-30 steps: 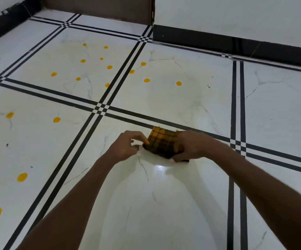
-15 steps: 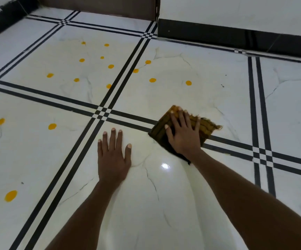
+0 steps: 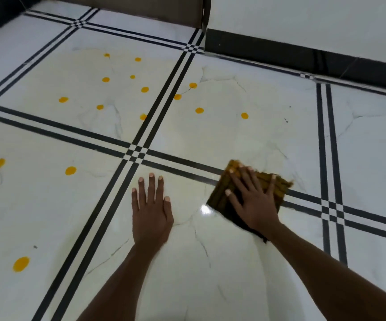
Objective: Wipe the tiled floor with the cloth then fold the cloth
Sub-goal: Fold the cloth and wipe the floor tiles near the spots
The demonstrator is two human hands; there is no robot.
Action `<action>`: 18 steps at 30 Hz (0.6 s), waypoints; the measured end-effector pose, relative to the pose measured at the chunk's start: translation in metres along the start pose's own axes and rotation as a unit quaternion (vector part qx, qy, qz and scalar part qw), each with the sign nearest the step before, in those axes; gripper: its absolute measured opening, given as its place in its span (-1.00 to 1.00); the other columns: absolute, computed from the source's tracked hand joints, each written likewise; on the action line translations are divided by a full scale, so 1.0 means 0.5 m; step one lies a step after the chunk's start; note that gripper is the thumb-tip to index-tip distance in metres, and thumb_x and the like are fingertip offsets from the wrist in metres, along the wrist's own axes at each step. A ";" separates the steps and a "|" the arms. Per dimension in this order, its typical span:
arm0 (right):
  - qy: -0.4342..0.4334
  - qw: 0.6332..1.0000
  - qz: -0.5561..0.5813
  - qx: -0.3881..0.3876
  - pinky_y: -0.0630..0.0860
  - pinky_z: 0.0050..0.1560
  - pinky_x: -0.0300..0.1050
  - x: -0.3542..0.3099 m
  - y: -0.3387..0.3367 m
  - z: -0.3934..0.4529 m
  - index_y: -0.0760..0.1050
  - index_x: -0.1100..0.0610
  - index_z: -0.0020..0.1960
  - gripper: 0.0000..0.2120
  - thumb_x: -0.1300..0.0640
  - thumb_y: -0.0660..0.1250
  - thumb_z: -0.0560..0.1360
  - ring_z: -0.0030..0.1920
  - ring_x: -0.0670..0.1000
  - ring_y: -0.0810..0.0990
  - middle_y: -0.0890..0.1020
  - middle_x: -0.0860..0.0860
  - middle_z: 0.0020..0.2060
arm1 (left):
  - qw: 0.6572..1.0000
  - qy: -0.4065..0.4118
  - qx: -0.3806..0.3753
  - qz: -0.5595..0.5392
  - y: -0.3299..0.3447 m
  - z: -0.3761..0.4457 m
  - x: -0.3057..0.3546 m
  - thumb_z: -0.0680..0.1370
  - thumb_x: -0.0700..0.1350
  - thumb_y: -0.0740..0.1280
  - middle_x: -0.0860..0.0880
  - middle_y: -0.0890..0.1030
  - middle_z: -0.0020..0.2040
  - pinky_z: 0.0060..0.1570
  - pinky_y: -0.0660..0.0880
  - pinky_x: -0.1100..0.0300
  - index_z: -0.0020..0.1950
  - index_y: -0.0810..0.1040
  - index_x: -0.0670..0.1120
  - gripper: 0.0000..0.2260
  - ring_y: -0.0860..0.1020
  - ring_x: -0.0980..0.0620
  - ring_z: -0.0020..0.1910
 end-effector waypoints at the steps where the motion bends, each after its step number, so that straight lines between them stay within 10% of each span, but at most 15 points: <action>1: 0.051 0.999 0.009 -0.001 -0.22 0.53 0.58 0.026 -0.003 0.021 -0.02 -0.19 0.69 -0.36 -0.36 -0.16 0.66 0.71 0.02 -0.13 -0.05 -0.11 0.71 | 1.000 0.000 -0.001 0.001 0.001 0.000 -0.001 0.71 0.05 -0.03 -0.06 -0.03 0.72 0.64 0.04 -0.22 0.71 0.01 -0.03 -0.45 -0.11 -0.14 0.71; 13: 0.048 0.997 0.061 -0.004 -0.19 0.57 0.53 0.094 -0.013 0.257 -0.05 -0.09 0.70 -0.28 -0.38 -0.20 0.63 0.71 0.12 -0.13 -0.04 0.01 0.71 | 1.000 0.000 -0.024 -0.009 -0.008 0.006 0.002 0.70 0.10 -0.07 -0.05 0.00 0.72 0.65 0.01 -0.20 0.71 0.03 -0.01 -0.44 -0.08 -0.11 0.71; 18: -0.014 0.997 0.067 -0.030 -0.11 0.58 0.51 0.122 -0.031 0.236 0.07 -0.01 0.69 -0.27 -0.38 -0.11 0.64 0.71 0.09 -0.09 0.01 0.02 0.71 | 0.997 -0.052 -0.050 -0.010 -0.055 0.060 0.042 0.68 0.19 -0.02 -0.20 0.39 0.57 0.54 0.28 -0.27 0.59 0.31 -0.13 -0.41 0.29 -0.27 0.59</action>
Point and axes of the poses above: each hand's wrist, its own z-axis towards the middle knuckle, its own y-axis out of the palm, x = y × z, the point moved 5 cm from there along z, towards the middle knuckle
